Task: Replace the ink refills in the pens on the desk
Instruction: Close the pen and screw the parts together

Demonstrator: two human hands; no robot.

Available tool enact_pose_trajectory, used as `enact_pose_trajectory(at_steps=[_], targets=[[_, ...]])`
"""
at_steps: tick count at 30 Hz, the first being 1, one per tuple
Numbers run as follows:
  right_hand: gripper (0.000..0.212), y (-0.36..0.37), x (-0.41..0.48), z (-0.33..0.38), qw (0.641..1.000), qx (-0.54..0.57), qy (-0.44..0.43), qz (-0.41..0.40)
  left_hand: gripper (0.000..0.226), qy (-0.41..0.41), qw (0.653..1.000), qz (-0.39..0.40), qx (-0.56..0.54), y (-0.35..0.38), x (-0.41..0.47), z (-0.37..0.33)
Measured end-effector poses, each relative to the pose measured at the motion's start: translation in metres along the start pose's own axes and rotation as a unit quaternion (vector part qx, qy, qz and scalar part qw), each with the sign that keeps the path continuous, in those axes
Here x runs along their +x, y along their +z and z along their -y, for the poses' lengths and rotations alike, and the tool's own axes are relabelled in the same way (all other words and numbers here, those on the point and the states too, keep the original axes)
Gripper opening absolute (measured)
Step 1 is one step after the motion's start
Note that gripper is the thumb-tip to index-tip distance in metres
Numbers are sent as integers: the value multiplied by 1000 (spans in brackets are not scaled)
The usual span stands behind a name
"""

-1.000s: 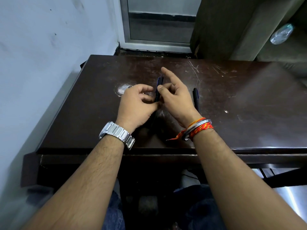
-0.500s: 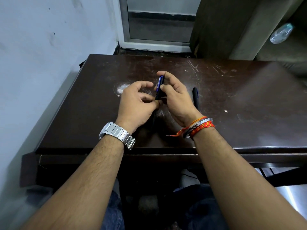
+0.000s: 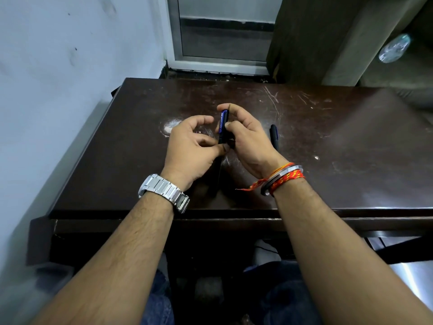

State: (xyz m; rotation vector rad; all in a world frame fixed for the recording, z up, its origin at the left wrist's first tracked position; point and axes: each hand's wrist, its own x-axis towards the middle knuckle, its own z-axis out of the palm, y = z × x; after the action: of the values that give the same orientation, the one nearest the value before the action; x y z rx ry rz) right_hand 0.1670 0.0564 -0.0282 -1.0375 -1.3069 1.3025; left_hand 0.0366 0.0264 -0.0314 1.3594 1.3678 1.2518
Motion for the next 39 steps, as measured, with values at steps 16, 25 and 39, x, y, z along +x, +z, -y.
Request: enact_pose_trajectory(at_steps=[16,25,39], targets=[[30,-1,-9,9,997,71,-7,7,51,-68,980,86,-164,-4,1,-6],[37,1,-13,17,984,160,32,67,56,-75,976,115,-170,-5,1,-7],[24,-11,-17,7,994,-57,92,29,35,-47,985,-22,-163,-9,13,1]])
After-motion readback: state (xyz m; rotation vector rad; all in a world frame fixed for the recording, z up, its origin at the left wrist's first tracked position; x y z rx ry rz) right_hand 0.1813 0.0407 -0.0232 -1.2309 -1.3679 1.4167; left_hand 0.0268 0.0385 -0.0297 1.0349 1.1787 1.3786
